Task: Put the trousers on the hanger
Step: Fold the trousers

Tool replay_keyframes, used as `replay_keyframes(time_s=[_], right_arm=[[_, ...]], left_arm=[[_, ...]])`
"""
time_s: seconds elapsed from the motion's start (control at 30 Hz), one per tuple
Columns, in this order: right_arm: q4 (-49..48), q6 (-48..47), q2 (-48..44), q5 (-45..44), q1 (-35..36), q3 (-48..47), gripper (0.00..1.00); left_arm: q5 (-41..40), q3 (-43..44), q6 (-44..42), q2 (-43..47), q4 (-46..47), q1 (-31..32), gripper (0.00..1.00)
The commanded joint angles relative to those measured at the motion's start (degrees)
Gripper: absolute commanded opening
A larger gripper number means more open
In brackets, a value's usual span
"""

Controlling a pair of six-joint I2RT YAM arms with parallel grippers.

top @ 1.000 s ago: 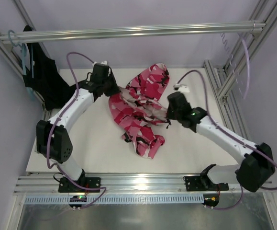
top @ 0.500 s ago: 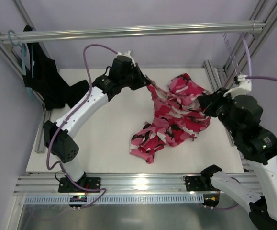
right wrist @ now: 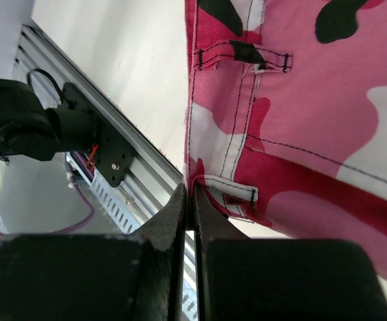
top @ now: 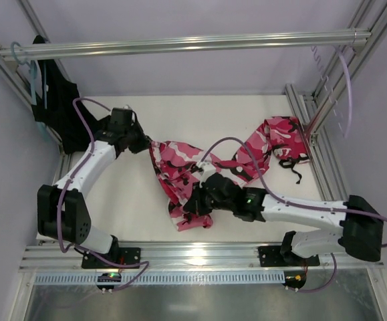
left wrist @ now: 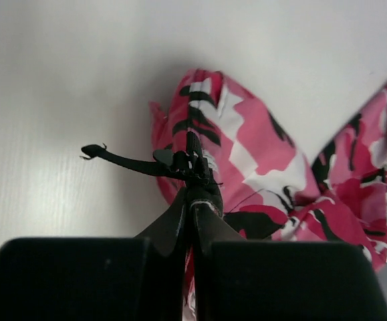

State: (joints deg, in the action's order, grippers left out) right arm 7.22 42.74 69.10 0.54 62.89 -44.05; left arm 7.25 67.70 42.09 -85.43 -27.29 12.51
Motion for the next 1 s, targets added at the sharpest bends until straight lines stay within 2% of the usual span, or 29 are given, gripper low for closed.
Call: replay_keyframes(time_s=[0.0,0.07,0.1,0.2,0.23,0.27,0.33,0.37,0.4,0.43,0.53,0.57,0.63,0.67,0.77,0.83,0.87,0.9,0.97], right_arm=[[-13.37,4.27,6.38,-3.61,3.98,-3.23,0.04],[-12.94,5.24,9.2,-6.32,5.83,-4.98,0.04],[-12.85,6.64,11.65,-10.69,7.93,-5.25,0.04],[-16.0,9.37,14.91,-14.85,11.27,-3.85,0.04],[-17.32,10.07,15.62,-15.73,11.81,-3.59,0.04],[-17.68,10.6,16.15,-16.18,12.25,-3.67,0.04],[-17.69,10.35,17.2,-14.7,12.69,-4.37,0.08],[-16.38,10.26,17.29,-14.51,12.69,-5.85,0.17],[-13.93,10.26,17.03,-14.86,12.69,-7.0,0.33],[-8.33,10.17,15.99,-16.69,12.69,-8.23,0.37],[-0.22,9.38,12.13,-20.21,12.26,-11.75,0.49],[5.38,9.29,11.33,-22.66,10.6,-13.67,0.5],[11.99,9.82,9.57,-23.65,7.35,-15.7,0.51],[13.16,9.03,9.3,-23.39,2.11,-16.15,0.51],[18.0,4.29,10.26,-24.96,-10.64,-19.4,0.52],[22.02,3.49,11.23,-27.07,-14.8,-22.46,0.54],[24.74,6.27,12.54,-28.91,-19.34,-23.87,0.55],[30.51,8.91,13.42,-31.71,-21.48,-25.37,0.57],[34.42,12.09,16.13,-32.44,-26.05,-29.5,0.59]], left_arm=[[-6.78,-0.56,-2.71,1.06,-2.75,-0.29,0.0],[-14.06,-0.29,-1.84,0.96,-8.21,-0.65,0.0],[-14.8,-0.81,-1.48,1.14,-9.09,-1.34,0.0],[-14.01,-1.78,-1.39,2.63,-9.36,-2.14,0.0],[-13.93,-1.87,-1.31,2.81,-10.58,-2.14,0.04],[-13.93,-1.87,-1.39,2.9,-11.29,-2.14,0.1],[-15.68,-2.48,-0.96,3.07,-13.13,-2.14,0.3],[-16.47,-2.75,-0.87,3.77,-14.01,-2.14,0.48],[-17.52,-3.19,-0.86,4.3,-14.46,-2.14,0.58],[-19.62,-4.06,-0.86,5.17,-14.63,-2.14,0.73],[-20.26,-5.21,-1.3,8.69,-14.99,-2.14,0.84],[-19.04,-6.69,-1.39,10.18,-14.03,-2.14,0.89],[-14.4,-8.28,-0.7,10.63,-10.69,-2.14,0.9],[-12.8,-9.59,-0.52,10.46,-9.64,-2.14,0.9],[-14.8,-11.1,0.72,6.26,-9.01,-2.23,0.91],[-15.5,-11.71,2.46,4.58,-8.49,-2.49,0.93],[-15.51,-12.15,3.26,3.7,-8.14,-2.93,0.94],[-15.59,-12.15,4.31,1.95,-8.13,-3.28,0.96],[-15.94,-12.5,6.16,0.62,-7.0,-3.64,0.96]])
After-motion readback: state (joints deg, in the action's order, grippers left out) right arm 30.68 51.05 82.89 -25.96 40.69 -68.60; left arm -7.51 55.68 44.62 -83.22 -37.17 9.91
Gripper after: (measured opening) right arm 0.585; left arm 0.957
